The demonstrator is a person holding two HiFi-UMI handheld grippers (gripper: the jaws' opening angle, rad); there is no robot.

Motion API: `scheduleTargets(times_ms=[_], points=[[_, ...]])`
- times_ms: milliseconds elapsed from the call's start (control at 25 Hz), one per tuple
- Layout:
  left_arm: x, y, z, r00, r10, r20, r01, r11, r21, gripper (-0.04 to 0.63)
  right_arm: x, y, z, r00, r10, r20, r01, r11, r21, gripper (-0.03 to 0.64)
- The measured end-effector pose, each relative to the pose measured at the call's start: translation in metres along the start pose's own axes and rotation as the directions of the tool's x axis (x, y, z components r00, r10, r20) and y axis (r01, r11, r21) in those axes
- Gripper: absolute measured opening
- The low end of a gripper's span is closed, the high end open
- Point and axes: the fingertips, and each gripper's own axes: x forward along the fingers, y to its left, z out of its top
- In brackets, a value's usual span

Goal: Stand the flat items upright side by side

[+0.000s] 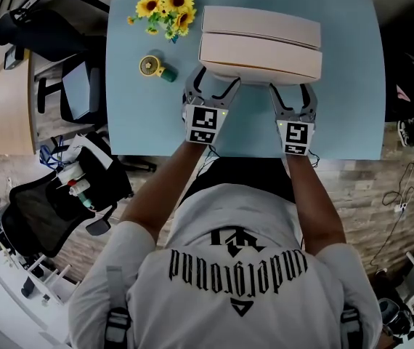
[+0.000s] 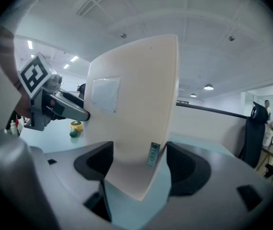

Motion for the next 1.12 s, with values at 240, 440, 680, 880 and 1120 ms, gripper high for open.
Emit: scheduleTargets(times_ms=[240,440,680,880,1120], points=[[-0.012,0.007,0.006,1.0,0.006,0.005,-0.006,1.0,0.001,0.394,-0.011,0.0,0.012,1.0,0.021,0.009,-0.021,1.0,-0.006,0.354],[-0.035,0.01,0.024,0.999,0.017,0.043,-0.016,1.0,-0.013,0.394,-0.034,-0.005,0.039,0.998,0.028,0.051,-0.027,1.0,-0.01,0.348],[-0.071,0.002,0.053,0.995,0.014,0.098,-0.011,0.999,-0.032,0.391,-0.072,-0.003,0.072,0.995,0.066,0.075,-0.065,0.998,-0.008,0.336],[-0.094,-0.005,0.082,0.99,0.015,0.14,-0.011,1.0,-0.029,0.35,-0.096,-0.003,0.1,0.989,0.109,0.101,-0.109,0.994,-0.002,0.276],[-0.127,-0.025,0.107,0.985,0.011,0.172,-0.005,0.999,-0.037,0.236,-0.128,0.001,0.12,0.97,0.204,0.131,-0.203,0.979,-0.023,0.174]])
